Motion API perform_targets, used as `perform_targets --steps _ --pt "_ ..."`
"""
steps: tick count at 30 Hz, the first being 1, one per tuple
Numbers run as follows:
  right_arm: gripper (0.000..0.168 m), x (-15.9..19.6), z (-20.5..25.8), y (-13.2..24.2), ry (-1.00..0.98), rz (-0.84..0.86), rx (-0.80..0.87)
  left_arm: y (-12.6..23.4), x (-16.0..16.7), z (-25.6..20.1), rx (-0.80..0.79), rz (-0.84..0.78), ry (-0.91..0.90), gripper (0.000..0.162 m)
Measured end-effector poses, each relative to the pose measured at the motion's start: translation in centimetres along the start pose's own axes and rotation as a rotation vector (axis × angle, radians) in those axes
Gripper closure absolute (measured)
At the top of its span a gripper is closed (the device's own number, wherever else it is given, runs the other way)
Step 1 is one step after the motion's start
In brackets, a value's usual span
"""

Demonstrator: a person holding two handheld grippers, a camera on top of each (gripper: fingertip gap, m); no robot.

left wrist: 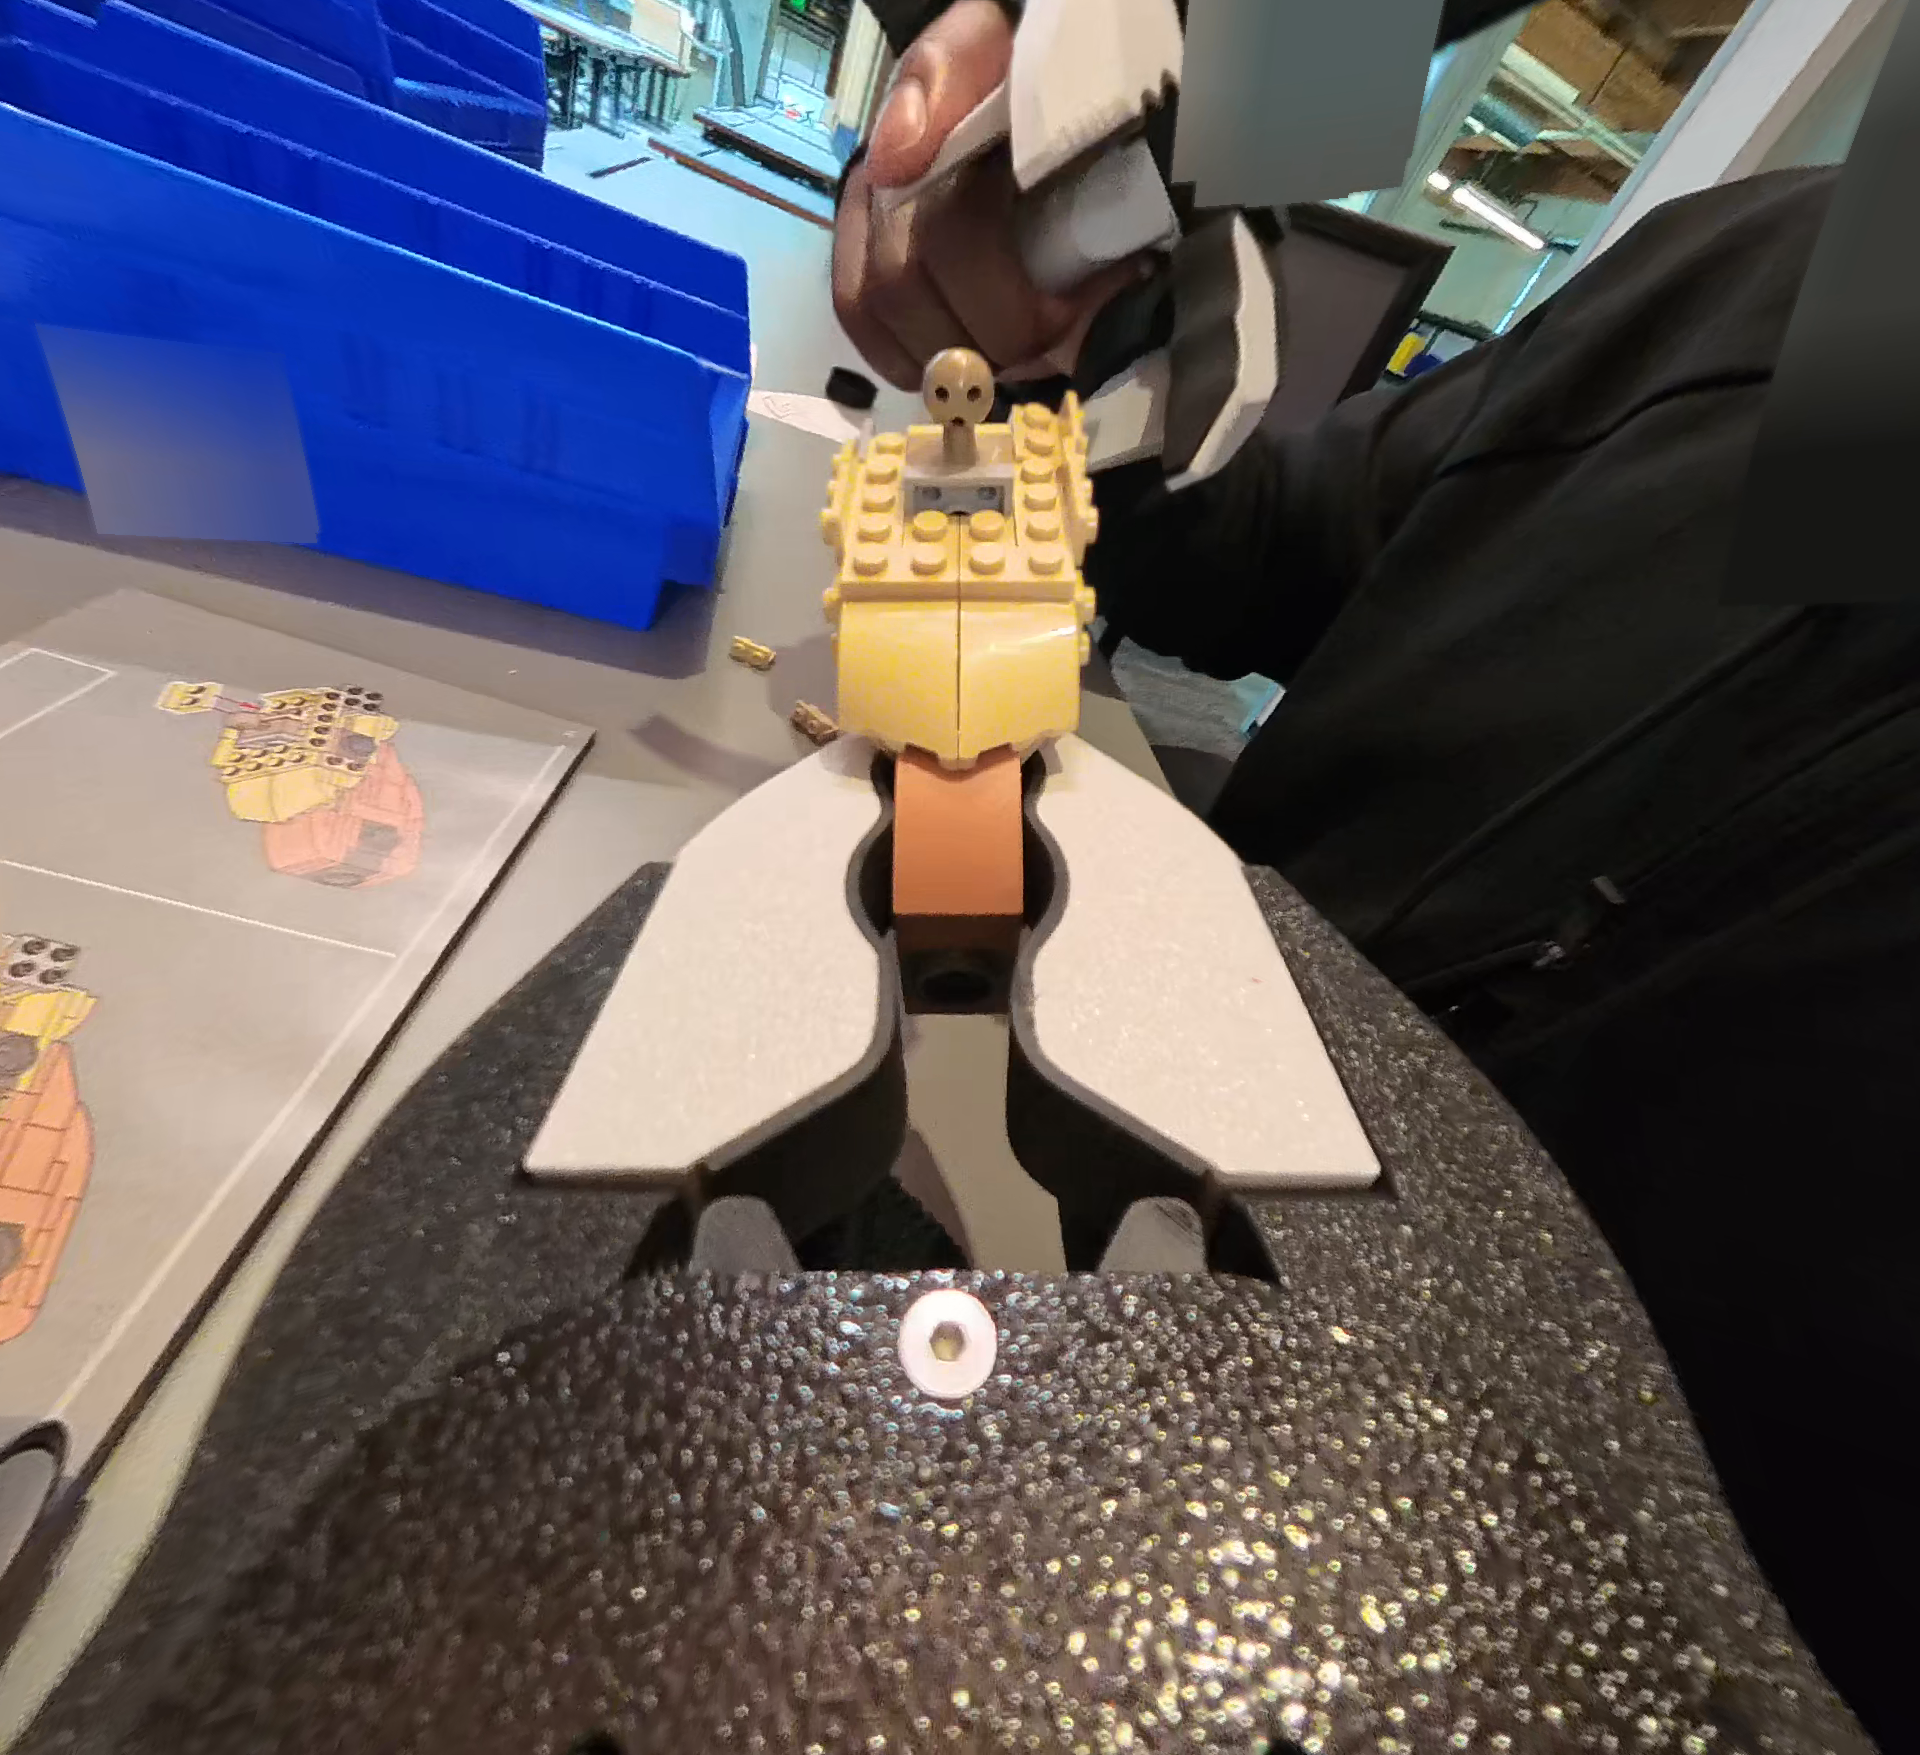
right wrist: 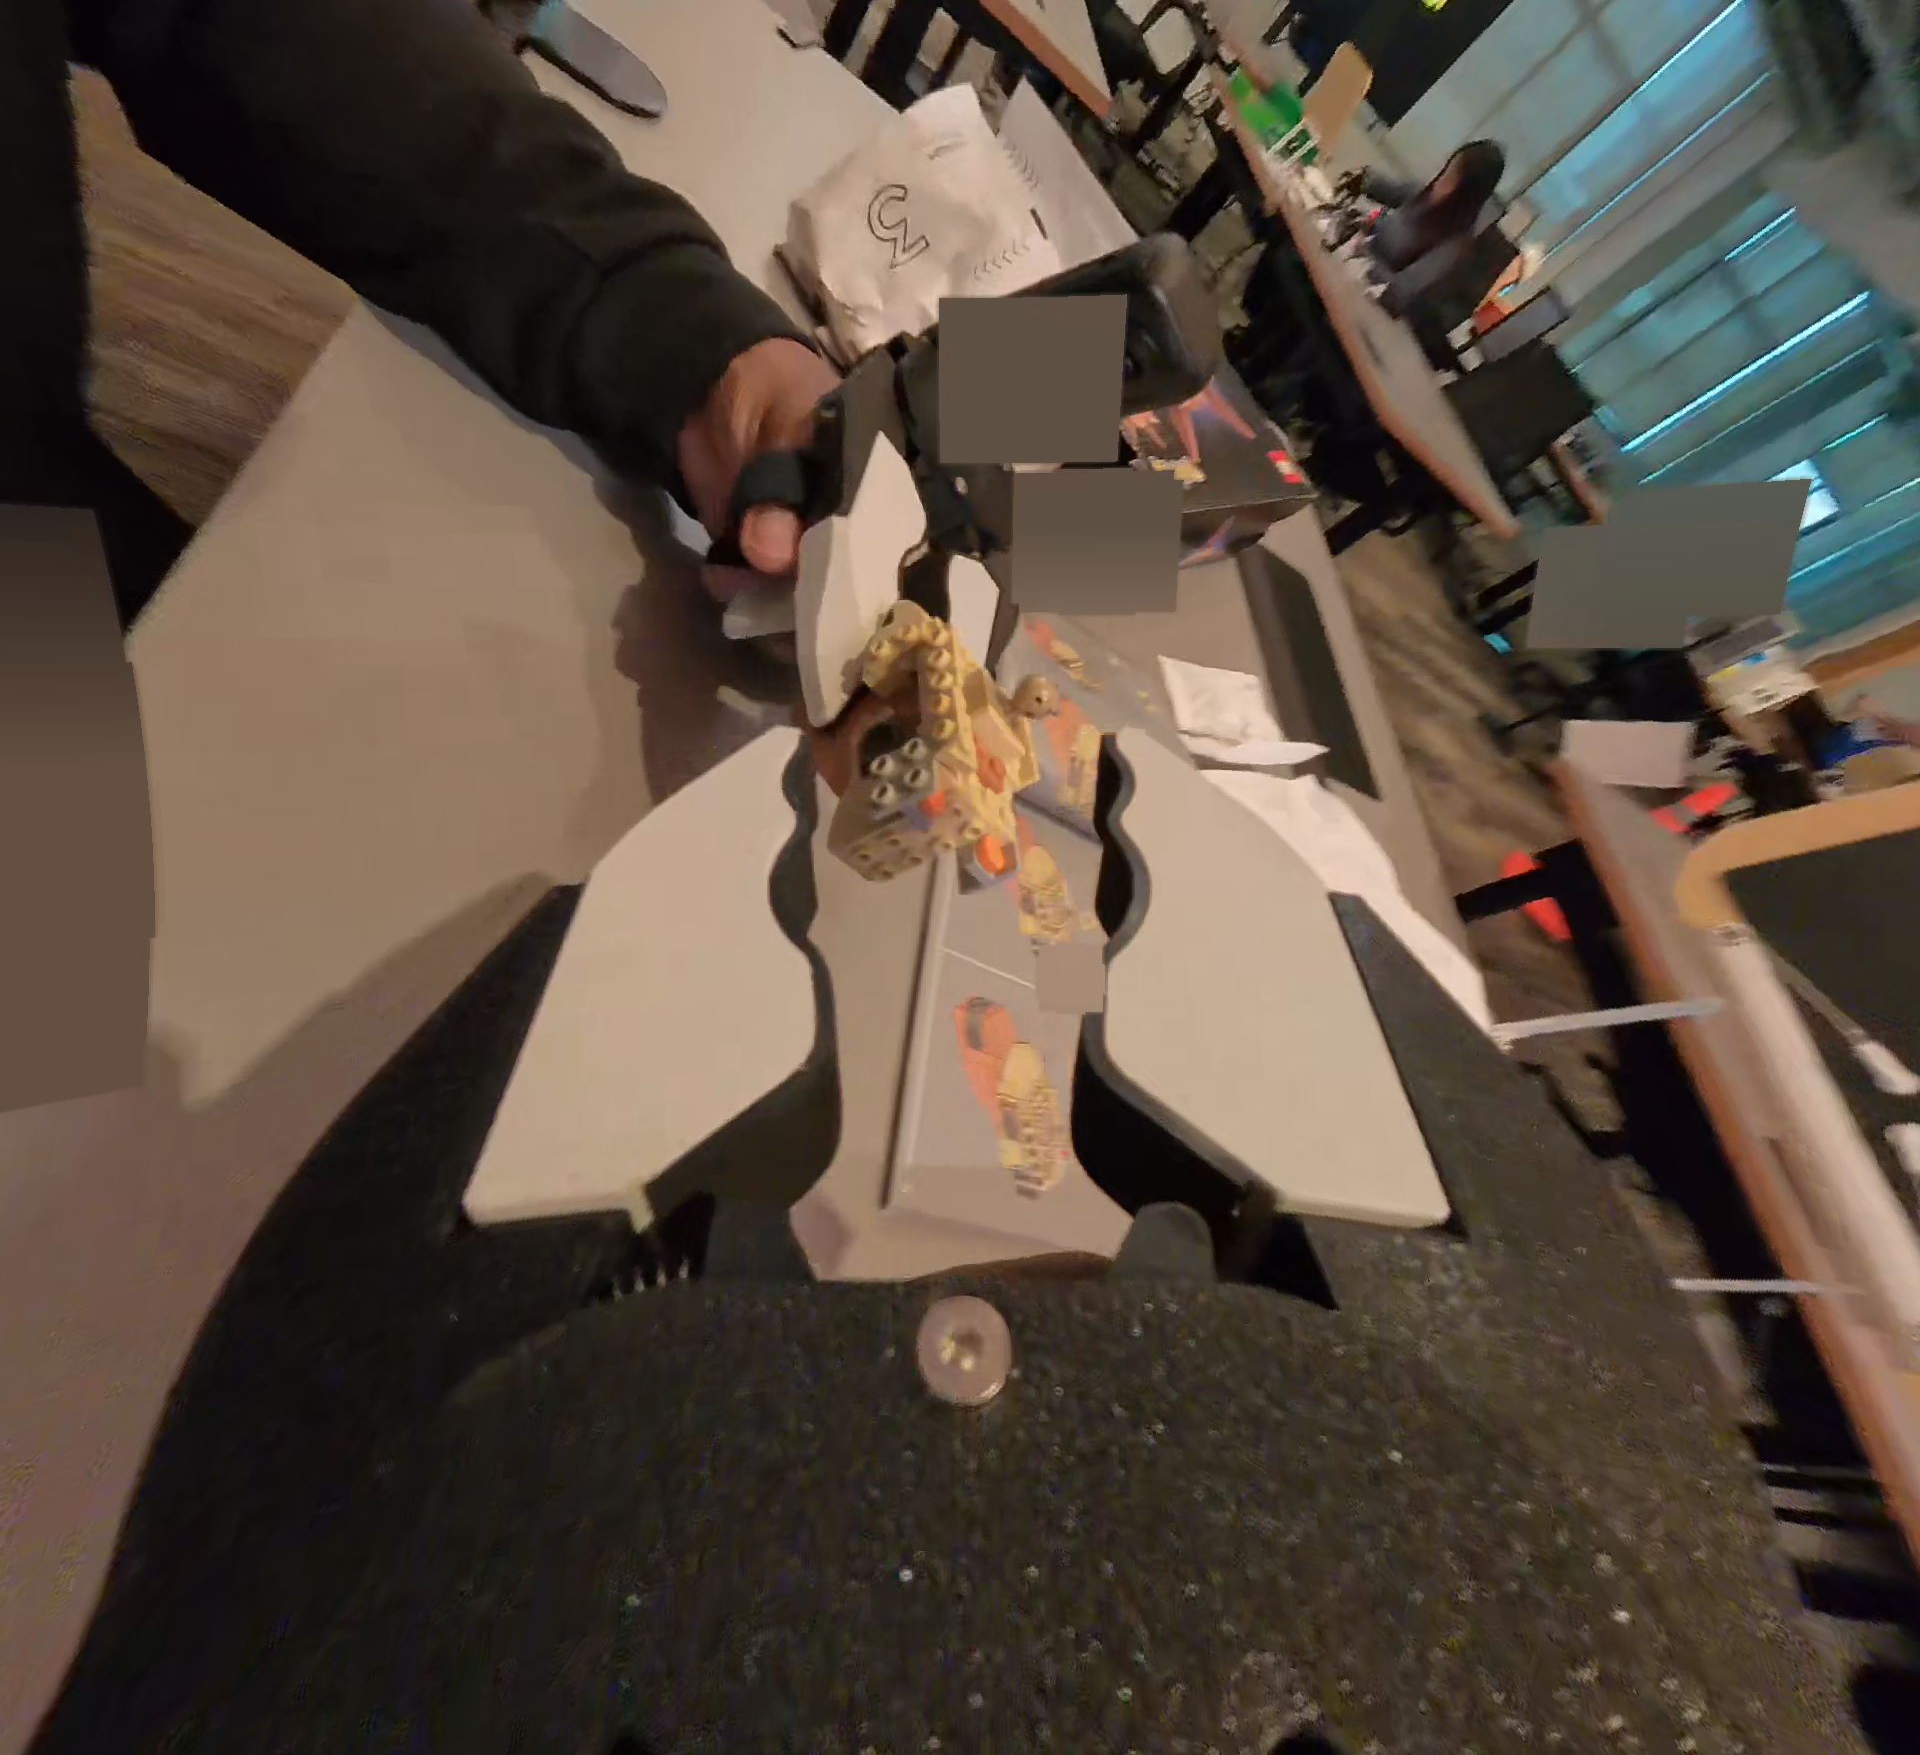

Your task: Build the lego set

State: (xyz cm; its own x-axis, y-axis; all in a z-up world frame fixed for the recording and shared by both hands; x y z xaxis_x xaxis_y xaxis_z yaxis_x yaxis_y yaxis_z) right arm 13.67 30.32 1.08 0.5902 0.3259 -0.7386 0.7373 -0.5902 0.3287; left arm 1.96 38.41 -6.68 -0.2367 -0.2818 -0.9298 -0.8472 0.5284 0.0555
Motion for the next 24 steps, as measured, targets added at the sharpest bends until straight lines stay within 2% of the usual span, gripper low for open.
perform_targets --steps 5,10,24 --pt "0.116 0.1 0.4 -0.7 0.211 0.065 0.094 0.2 -0.1 0.0 0.028 -0.022 0.031 0.144" --pt "0.125 0.0 1.1 -0.9 0.384 0.051 0.141 0.4 -0.2 0.1 0.047 -0.032 0.046 0.144" --pt "0.128 0.8 1.2 -1.7 0.41 0.035 0.032 0.2 0.0 -0.2 0.085 -0.011 0.05 0.144"
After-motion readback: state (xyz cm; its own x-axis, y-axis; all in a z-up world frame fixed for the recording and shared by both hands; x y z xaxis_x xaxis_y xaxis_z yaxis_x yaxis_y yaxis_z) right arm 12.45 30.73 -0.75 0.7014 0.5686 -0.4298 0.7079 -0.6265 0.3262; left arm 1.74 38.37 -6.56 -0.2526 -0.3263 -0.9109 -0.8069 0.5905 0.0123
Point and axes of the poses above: each gripper's, where its closed fingertips meet, y back along the fingers, x out of its underside, z = x × y across the jaws, the point moved 6 cm from there along y, back along the fingers, and after that the axes turned 1 degree about x, right-handed, at the moved point
